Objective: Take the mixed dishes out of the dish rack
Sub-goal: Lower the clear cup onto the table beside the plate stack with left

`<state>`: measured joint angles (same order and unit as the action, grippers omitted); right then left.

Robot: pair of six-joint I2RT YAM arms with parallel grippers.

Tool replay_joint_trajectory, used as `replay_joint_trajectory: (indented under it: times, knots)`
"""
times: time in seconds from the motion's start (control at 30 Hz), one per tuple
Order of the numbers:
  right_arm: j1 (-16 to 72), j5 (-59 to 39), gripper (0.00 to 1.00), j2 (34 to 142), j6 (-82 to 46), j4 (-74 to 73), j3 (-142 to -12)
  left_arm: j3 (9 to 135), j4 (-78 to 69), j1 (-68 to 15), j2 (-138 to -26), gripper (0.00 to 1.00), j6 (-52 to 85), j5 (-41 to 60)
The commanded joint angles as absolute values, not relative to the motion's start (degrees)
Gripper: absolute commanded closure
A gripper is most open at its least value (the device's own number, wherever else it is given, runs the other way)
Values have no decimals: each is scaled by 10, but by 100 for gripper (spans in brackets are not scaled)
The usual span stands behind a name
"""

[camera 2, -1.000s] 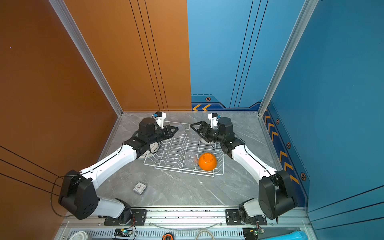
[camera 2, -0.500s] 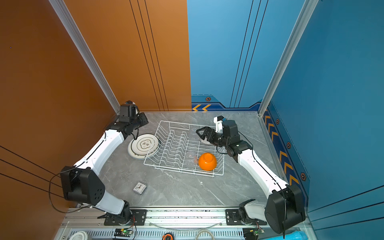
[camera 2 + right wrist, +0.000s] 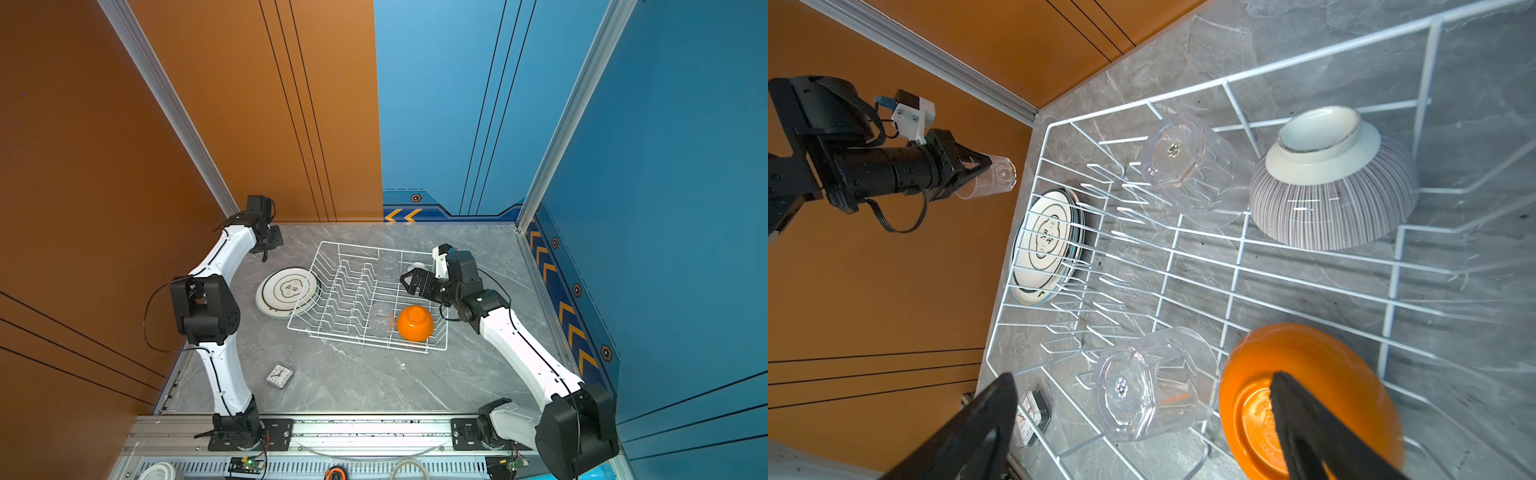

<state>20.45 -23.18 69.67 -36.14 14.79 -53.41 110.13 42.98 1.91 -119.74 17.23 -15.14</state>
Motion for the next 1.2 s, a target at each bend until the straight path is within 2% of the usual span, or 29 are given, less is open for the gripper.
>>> replay_joint_trajectory:
  times: [0.0, 0.1, 0.73, 0.8, 0.83, 0.97, 1.07, 1.17]
  knots:
    - [211, -205, 4, 693, -335, 174, -526, 1138, 492, 30, -1209, 100, 156, -140]
    - [213, -204, 4, 702, -330, 180, -530, 1140, 503, 39, -1220, 100, 162, -105]
    - [299, -187, 4, 755, -312, 206, -554, 1185, 541, 62, -1295, 100, 168, -58]
    - [312, -181, 4, 759, -313, 206, -555, 1184, 542, 62, -1298, 97, 167, -58]
    - [318, -177, 4, 761, -313, 207, -555, 1183, 541, 63, -1297, 92, 167, -57]
    - [336, -161, 3, 776, -314, 208, -556, 1180, 541, 62, -1295, 81, 165, -45]
    - [350, -157, 4, 791, -315, 208, -560, 1175, 541, 62, -1291, 58, 166, -39]
    - [360, -151, 3, 801, -316, 209, -564, 1164, 541, 60, -1274, 27, 172, -32]
